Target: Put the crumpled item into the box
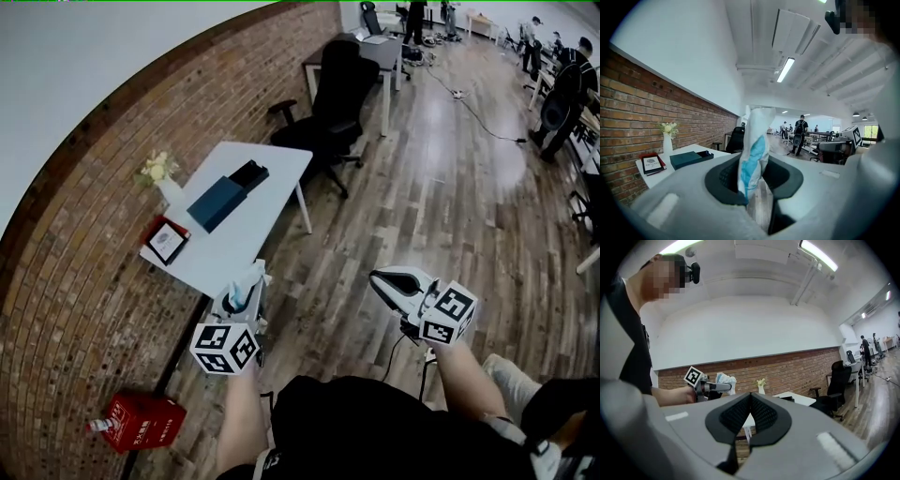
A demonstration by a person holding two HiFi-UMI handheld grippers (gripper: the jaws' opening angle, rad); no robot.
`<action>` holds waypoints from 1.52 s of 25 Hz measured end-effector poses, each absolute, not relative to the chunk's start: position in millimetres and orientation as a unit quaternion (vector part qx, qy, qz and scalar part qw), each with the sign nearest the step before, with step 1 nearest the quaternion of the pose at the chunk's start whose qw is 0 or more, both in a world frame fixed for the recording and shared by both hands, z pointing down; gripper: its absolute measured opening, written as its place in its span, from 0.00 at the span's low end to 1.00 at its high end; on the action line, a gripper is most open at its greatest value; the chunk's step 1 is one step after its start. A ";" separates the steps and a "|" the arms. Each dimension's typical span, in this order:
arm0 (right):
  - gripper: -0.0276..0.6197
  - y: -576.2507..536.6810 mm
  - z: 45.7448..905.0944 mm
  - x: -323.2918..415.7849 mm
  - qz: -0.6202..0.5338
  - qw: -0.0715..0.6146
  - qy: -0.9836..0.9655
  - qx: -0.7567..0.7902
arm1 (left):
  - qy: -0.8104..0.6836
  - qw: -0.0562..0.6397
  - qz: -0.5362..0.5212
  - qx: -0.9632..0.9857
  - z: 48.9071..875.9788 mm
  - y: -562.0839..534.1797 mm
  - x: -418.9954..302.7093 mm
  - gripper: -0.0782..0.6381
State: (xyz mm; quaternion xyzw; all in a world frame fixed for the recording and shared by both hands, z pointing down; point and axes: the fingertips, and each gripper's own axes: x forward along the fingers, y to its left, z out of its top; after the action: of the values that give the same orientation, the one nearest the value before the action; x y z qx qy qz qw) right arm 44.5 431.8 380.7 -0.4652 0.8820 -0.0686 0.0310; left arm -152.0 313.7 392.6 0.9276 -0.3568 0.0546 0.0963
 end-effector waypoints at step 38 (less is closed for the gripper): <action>0.04 136.3 397.6 -9.4 -0.107 0.002 0.875 -0.473 | -0.352 0.101 0.053 0.929 419.4 30.9 -195.3 0.25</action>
State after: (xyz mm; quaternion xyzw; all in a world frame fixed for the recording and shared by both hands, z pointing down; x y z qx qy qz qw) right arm -9.4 136.3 397.6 -0.4725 0.8749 -0.1065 0.0016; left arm -195.3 30.9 419.4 0.9289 -0.3524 0.0529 0.1008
